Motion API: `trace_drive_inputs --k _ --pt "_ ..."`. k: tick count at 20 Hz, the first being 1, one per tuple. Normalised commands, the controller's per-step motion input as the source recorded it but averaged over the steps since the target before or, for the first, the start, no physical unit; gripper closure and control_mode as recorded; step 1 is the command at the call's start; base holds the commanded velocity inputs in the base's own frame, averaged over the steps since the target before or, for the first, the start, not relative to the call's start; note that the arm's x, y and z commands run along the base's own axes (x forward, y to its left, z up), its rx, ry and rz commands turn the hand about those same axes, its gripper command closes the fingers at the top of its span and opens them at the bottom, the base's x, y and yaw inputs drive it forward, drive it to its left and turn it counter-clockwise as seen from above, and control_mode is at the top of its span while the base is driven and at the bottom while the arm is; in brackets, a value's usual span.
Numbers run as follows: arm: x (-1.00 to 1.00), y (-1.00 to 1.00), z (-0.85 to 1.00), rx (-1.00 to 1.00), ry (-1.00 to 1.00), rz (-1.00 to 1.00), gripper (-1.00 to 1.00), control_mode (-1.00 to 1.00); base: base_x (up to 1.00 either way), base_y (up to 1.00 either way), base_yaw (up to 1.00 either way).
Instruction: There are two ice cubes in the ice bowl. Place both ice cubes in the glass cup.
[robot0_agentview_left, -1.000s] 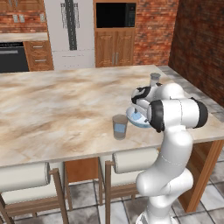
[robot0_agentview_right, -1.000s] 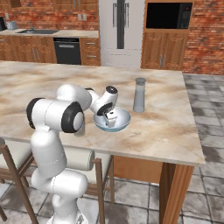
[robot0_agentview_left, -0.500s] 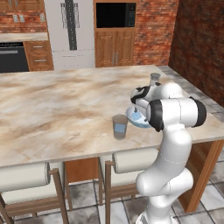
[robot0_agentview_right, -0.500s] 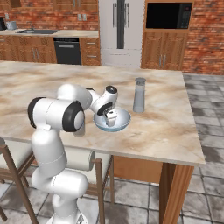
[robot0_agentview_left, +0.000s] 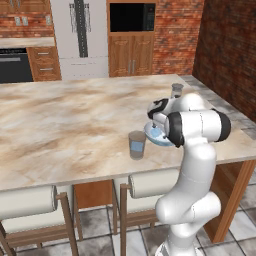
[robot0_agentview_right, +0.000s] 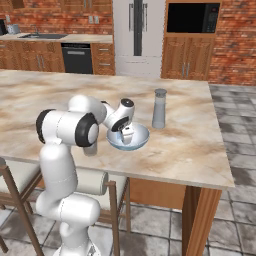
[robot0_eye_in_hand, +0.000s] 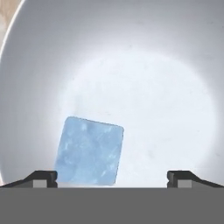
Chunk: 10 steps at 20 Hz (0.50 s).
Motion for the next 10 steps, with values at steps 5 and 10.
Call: trace_drive_inputs --k 5,10 --pt "0.17 0.0 -0.24 0.0 0.0 -0.02 -1.0 -1.0 0.0 0.0 0.0" --pt "0.21 0.0 -0.27 0.0 0.0 -0.01 -1.0 -1.0 0.0 0.0 0.0"
